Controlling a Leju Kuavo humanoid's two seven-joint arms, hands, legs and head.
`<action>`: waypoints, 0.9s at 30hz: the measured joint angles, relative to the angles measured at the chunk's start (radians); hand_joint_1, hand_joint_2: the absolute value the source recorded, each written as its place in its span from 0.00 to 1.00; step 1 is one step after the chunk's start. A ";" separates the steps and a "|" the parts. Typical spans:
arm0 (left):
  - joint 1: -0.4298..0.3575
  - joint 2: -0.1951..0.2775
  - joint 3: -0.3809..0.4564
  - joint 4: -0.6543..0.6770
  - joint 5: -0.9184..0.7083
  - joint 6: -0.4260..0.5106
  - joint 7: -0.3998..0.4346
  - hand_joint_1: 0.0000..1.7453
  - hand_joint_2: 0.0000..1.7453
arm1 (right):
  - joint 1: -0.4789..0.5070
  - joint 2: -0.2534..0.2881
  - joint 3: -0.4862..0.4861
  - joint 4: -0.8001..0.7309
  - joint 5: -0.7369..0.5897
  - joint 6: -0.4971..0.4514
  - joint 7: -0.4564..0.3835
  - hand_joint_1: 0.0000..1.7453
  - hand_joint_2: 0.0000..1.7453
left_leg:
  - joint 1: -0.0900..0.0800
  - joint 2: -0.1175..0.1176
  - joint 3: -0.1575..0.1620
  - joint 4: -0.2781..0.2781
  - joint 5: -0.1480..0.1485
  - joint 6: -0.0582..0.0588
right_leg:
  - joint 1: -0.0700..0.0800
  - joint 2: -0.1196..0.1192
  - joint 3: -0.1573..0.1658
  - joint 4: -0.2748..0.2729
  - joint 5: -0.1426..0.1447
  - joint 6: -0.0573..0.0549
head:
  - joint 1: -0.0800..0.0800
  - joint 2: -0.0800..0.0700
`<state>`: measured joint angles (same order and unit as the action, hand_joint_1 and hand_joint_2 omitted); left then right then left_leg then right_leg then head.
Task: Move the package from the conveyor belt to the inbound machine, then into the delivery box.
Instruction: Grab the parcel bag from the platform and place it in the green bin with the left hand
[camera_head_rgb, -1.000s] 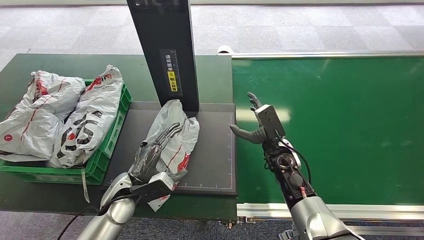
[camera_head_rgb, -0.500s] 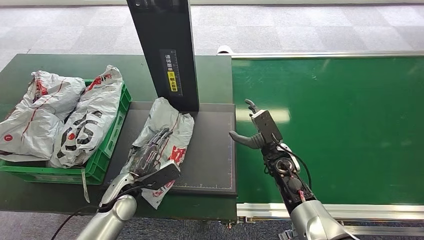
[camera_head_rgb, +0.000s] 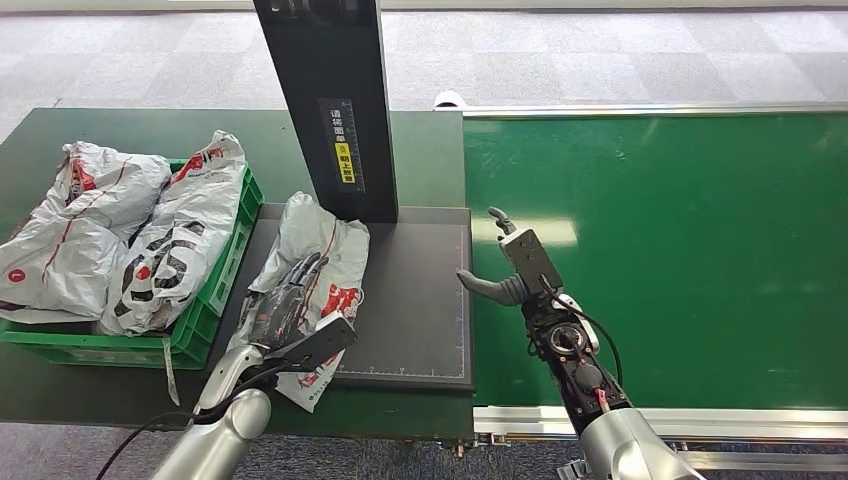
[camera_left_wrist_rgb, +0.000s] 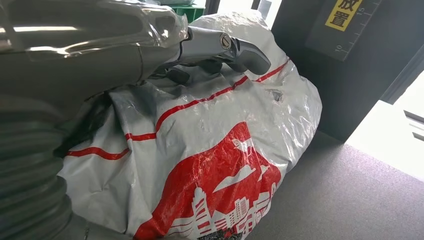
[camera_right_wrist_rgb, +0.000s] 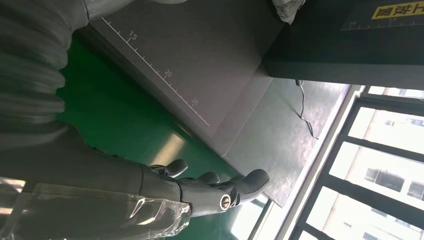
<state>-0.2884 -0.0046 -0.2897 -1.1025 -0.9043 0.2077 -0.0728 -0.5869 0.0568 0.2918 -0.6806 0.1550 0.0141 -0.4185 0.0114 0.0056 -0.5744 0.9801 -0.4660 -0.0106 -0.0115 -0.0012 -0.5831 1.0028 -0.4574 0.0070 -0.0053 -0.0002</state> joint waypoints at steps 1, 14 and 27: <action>0.000 0.000 0.001 0.000 -0.004 0.003 0.004 0.00 1.00 | 0.000 0.000 0.000 0.000 0.000 0.000 0.000 0.00 1.00 | 0.000 0.000 0.000 0.000 0.000 0.000 | 0.000 0.000 0.000 0.000 0.000 0.000 | 0.000 0.000; 0.000 -0.010 0.004 0.019 -0.161 0.011 0.068 1.00 1.00 | 0.011 0.000 -0.004 -0.011 0.028 -0.002 0.002 0.00 1.00 | 0.000 0.000 0.000 0.000 0.000 0.000 | 0.000 0.000 0.000 0.000 0.000 0.000 | 0.000 0.000; -0.034 -0.008 0.000 0.053 -0.188 -0.132 -0.010 1.00 1.00 | 0.000 0.001 -0.011 -0.013 0.046 0.018 -0.002 0.00 1.00 | 0.000 -0.002 0.008 0.000 0.000 0.000 | 0.000 -0.001 0.010 0.000 -0.001 0.000 | 0.000 0.000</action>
<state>-0.3223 -0.0128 -0.2895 -1.0493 -1.0922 0.0752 -0.0831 -0.5867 0.0579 0.2804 -0.6939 0.2006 0.0325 -0.4208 0.0114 0.0041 -0.5663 0.9796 -0.4664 -0.0105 -0.0116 -0.0019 -0.5735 1.0026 -0.4581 0.0071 -0.0053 0.0000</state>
